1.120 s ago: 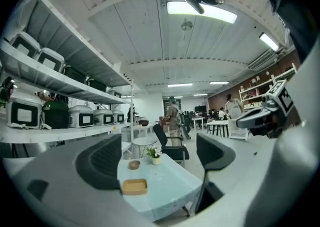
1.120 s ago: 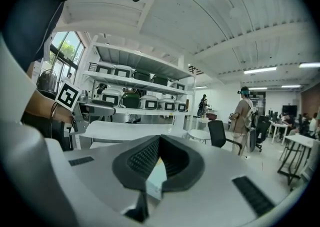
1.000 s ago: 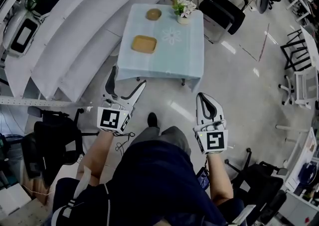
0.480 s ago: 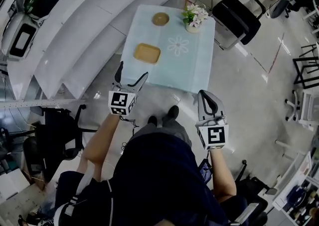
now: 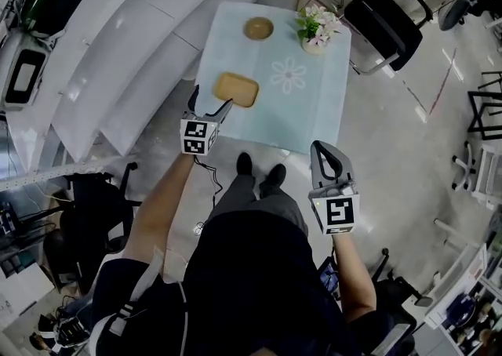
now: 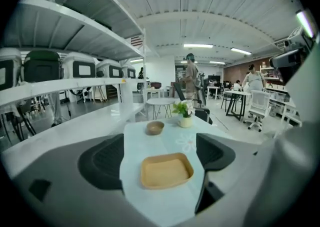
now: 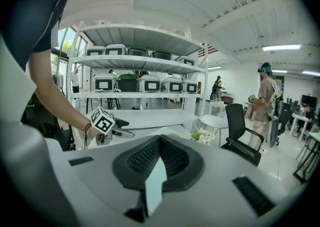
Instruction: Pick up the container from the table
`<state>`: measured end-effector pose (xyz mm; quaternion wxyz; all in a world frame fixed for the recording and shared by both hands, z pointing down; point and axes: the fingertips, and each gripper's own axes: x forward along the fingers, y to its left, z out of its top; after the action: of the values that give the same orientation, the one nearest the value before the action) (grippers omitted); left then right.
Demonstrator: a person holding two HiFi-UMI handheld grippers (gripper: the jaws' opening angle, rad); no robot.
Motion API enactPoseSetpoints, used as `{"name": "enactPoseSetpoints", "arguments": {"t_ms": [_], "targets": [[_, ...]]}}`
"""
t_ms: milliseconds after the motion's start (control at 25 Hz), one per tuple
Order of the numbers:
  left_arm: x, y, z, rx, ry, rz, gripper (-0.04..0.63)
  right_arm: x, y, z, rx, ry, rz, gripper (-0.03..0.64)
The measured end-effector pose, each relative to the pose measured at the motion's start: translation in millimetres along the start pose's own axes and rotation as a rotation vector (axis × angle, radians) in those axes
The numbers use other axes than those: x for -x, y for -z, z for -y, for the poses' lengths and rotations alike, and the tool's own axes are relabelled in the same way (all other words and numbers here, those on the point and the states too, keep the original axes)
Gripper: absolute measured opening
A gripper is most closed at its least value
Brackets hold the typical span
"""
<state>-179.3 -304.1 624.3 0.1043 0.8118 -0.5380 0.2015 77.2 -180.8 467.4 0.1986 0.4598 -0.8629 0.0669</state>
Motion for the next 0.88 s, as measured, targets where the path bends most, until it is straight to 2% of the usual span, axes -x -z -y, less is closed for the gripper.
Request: {"name": "enactPoseSetpoints", "arguments": {"t_ms": [160, 280, 560, 880], "targets": [[-33.2, 39.8, -8.4, -0.01, 0.051, -0.094, 0.448, -21.0, 2.0, 0.1, -0.024, 0.021, -0.016, -0.002], [-53.3, 56.7, -11.3, -0.011, 0.078, -0.123, 0.417, -33.0, 6.2, 0.6, -0.03, 0.02, -0.024, -0.002], [-89.3, 99.8, -32.1, 0.061, 0.077, -0.201, 0.376, -46.5, 18.2, 5.2, -0.036, 0.019, -0.051, -0.002], [-119.8, 132.9, -41.8, 0.112, 0.133, -0.322, 0.316, -53.4, 35.8, 7.4, -0.04, 0.01, -0.099, -0.002]]}}
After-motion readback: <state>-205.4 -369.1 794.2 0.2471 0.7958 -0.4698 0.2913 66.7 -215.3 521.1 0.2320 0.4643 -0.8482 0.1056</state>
